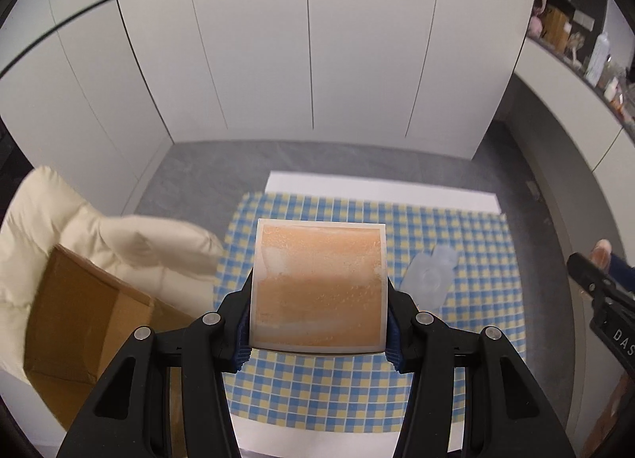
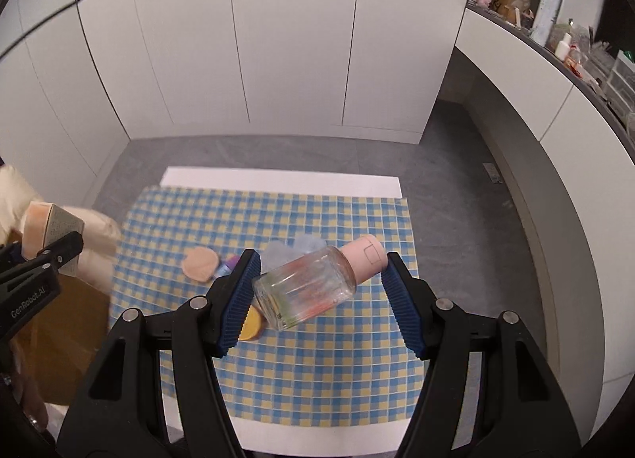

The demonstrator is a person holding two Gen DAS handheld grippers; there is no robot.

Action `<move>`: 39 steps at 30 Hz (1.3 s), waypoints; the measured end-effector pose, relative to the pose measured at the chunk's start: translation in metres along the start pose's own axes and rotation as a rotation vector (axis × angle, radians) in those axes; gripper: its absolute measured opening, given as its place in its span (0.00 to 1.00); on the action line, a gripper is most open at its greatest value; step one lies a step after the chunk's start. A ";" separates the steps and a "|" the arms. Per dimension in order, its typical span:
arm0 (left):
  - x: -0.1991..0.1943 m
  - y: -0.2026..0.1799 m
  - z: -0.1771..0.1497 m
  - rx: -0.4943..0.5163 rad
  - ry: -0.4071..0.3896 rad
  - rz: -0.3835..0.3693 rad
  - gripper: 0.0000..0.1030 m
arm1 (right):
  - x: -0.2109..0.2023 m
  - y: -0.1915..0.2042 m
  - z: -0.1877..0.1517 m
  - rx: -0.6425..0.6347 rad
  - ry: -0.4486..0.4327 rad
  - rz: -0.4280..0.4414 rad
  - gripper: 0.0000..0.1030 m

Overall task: Organize objects
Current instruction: 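Lift the sponge with the left tool while the right tool lifts the bottle, then carry the sponge with the left tool while the right tool carries the bottle over the cardboard box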

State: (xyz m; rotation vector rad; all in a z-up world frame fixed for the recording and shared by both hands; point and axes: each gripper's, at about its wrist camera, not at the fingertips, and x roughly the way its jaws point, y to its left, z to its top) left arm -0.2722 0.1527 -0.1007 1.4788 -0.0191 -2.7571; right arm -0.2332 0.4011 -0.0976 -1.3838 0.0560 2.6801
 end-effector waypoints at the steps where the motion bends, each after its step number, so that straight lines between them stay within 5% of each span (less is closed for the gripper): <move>1: -0.009 -0.001 0.003 0.004 -0.012 0.006 0.49 | -0.007 0.000 0.003 0.009 -0.005 0.009 0.64; 19: -0.118 -0.004 0.023 0.040 -0.109 0.005 0.50 | -0.121 0.003 0.035 -0.020 -0.079 0.004 0.64; 39: -0.150 -0.014 0.013 0.052 -0.117 0.004 0.50 | -0.145 0.005 0.026 -0.033 -0.085 -0.007 0.64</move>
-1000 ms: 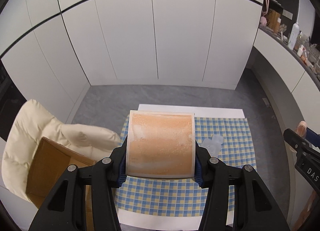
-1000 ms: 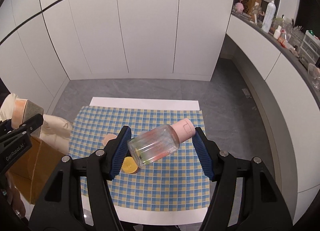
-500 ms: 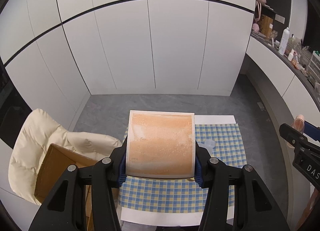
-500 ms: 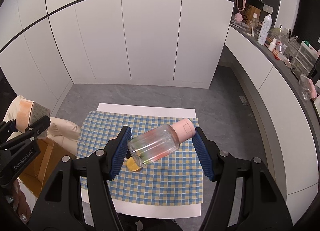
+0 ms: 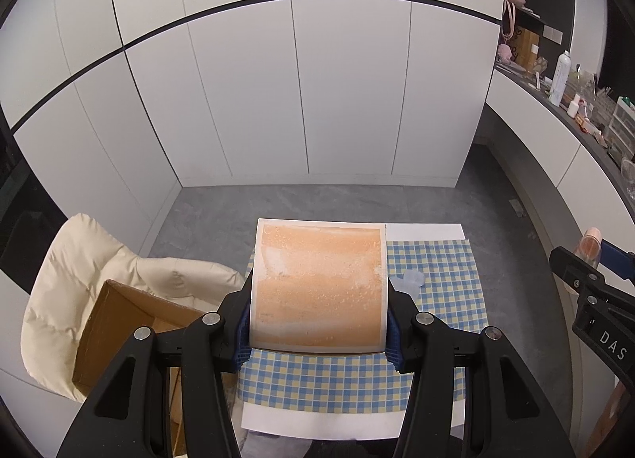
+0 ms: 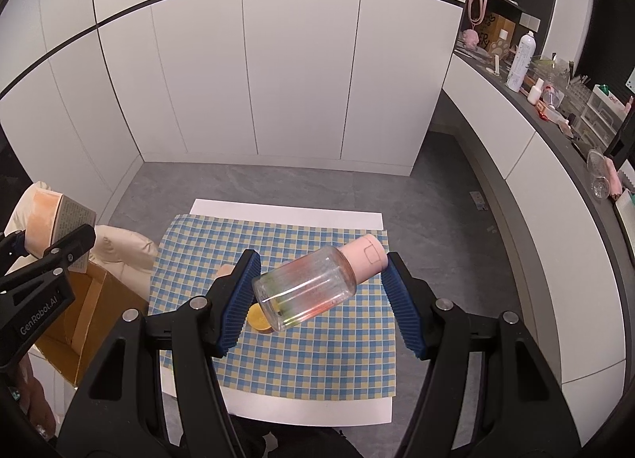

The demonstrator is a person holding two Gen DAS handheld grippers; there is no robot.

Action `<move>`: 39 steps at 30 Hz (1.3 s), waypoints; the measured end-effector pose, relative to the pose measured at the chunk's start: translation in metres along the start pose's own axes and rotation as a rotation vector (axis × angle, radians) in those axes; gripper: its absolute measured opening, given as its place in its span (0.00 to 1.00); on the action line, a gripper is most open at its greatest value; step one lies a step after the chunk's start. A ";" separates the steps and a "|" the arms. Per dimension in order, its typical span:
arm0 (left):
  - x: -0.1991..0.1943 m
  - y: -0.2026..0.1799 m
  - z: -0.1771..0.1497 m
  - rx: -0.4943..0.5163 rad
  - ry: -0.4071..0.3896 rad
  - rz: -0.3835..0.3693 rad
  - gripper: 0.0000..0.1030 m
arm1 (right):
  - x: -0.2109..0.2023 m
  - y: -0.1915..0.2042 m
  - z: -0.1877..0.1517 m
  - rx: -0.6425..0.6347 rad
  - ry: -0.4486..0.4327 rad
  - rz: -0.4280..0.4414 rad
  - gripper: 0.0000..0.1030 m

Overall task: Organize objects
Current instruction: 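Carry the sponge with the left tool while the right tool carries the bottle over the cardboard box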

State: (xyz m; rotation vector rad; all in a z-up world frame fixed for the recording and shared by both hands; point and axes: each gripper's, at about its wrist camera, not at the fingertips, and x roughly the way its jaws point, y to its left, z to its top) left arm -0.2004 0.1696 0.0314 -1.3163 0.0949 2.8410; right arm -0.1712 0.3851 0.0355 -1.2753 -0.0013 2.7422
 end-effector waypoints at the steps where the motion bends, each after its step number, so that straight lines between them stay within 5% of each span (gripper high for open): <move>1: -0.001 0.000 -0.001 -0.001 -0.001 0.000 0.50 | -0.001 0.000 -0.001 0.001 -0.001 0.002 0.64; 19: -0.032 -0.010 -0.038 0.029 0.005 -0.022 0.50 | -0.027 -0.010 -0.045 -0.006 0.012 0.007 0.64; 39: -0.113 -0.009 -0.112 0.058 -0.070 -0.044 0.50 | -0.074 -0.002 -0.144 -0.012 0.048 0.086 0.64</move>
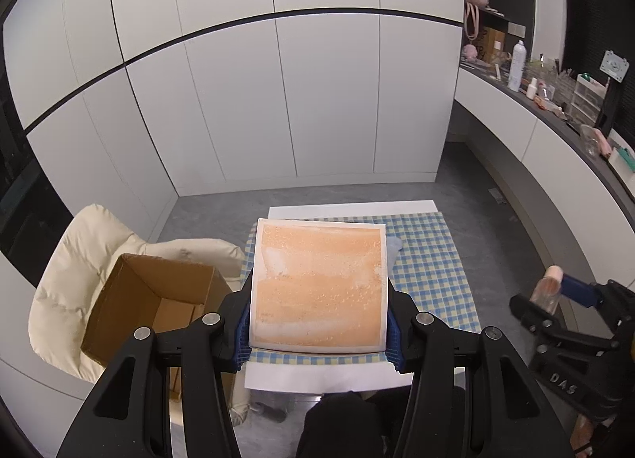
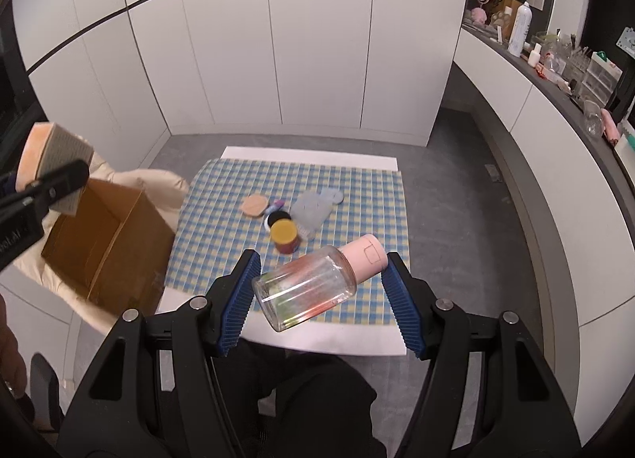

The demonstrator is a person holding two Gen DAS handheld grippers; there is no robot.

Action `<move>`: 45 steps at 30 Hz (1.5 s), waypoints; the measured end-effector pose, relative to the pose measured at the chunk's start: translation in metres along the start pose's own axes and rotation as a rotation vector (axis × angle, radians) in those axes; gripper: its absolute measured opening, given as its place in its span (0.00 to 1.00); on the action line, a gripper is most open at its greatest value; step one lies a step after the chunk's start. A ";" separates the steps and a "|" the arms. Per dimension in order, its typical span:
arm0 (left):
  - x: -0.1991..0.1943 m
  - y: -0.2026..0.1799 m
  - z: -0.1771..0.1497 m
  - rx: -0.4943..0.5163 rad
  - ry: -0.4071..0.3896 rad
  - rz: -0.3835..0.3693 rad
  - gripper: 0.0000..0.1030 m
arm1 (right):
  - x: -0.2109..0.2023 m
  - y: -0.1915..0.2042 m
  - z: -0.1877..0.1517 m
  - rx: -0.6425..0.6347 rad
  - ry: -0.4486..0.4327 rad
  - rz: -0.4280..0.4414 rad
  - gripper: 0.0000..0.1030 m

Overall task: Organize objects
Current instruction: 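Carry the sponge with the left tool while the right tool carries the bottle over the cardboard box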

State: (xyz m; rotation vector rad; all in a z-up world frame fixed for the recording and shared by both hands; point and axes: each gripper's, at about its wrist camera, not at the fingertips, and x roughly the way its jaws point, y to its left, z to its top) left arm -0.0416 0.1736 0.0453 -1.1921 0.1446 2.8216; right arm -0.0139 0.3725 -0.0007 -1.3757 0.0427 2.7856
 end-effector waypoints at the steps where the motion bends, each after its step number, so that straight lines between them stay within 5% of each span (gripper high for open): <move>1: -0.004 -0.001 -0.005 0.004 -0.002 -0.001 0.50 | -0.002 0.001 -0.004 -0.003 0.002 0.004 0.64; 28: -0.030 0.017 -0.113 0.010 0.095 -0.033 0.50 | -0.045 0.010 -0.118 -0.039 0.046 0.062 0.64; 45: -0.036 0.025 -0.124 -0.003 0.090 -0.023 0.50 | -0.048 -0.004 -0.137 0.004 0.055 0.042 0.64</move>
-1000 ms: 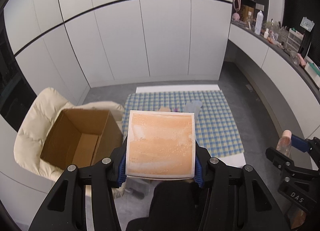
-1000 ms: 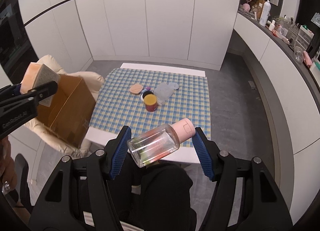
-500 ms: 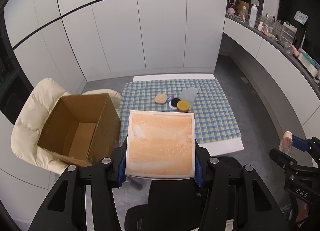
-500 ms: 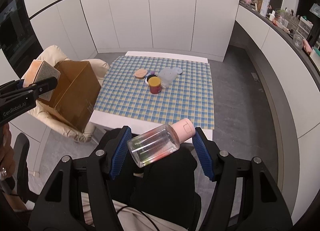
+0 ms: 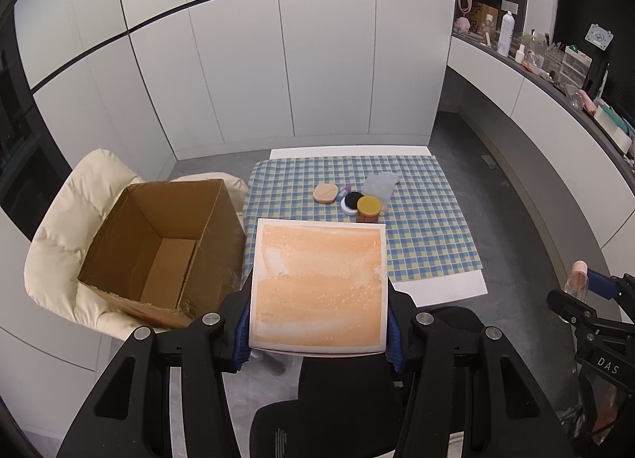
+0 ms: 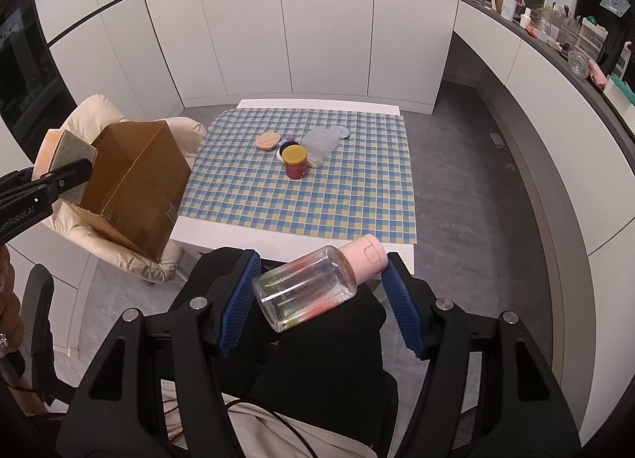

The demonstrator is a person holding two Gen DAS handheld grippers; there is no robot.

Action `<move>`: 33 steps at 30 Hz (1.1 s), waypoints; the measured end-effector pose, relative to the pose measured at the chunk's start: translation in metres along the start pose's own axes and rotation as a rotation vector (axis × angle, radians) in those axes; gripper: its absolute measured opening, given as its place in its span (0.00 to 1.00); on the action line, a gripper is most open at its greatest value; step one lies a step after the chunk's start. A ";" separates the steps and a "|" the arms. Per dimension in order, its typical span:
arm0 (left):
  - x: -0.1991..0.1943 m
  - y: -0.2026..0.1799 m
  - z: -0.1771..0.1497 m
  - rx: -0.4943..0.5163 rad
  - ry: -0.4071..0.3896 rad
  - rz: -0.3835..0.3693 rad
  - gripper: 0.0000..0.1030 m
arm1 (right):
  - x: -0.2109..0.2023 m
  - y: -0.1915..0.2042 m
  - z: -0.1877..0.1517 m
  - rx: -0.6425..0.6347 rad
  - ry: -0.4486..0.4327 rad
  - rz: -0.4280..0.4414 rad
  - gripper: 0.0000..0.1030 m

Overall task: Organize objects
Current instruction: 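Carry the sponge with the left tool while the right tool carries the bottle over the cardboard box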

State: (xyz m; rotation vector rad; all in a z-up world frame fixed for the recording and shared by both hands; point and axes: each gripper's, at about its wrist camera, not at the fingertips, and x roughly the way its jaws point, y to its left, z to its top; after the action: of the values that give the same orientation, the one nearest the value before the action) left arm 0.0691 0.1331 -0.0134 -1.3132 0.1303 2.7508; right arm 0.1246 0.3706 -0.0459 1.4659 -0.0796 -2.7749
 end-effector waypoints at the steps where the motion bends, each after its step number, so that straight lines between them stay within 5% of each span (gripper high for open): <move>1: 0.000 0.001 0.000 -0.001 0.000 0.000 0.50 | 0.001 0.000 0.000 0.000 0.002 0.002 0.64; 20: 0.010 0.043 -0.014 -0.097 0.026 0.037 0.50 | 0.018 0.032 0.014 -0.082 0.019 0.012 0.64; 33: 0.007 0.108 -0.047 -0.246 0.058 0.155 0.50 | 0.042 0.100 0.023 -0.255 0.047 0.113 0.64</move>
State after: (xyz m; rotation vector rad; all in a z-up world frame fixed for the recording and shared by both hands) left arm 0.0880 0.0205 -0.0439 -1.5014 -0.1112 2.9350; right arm 0.0794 0.2709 -0.0630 1.4138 0.1793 -2.5477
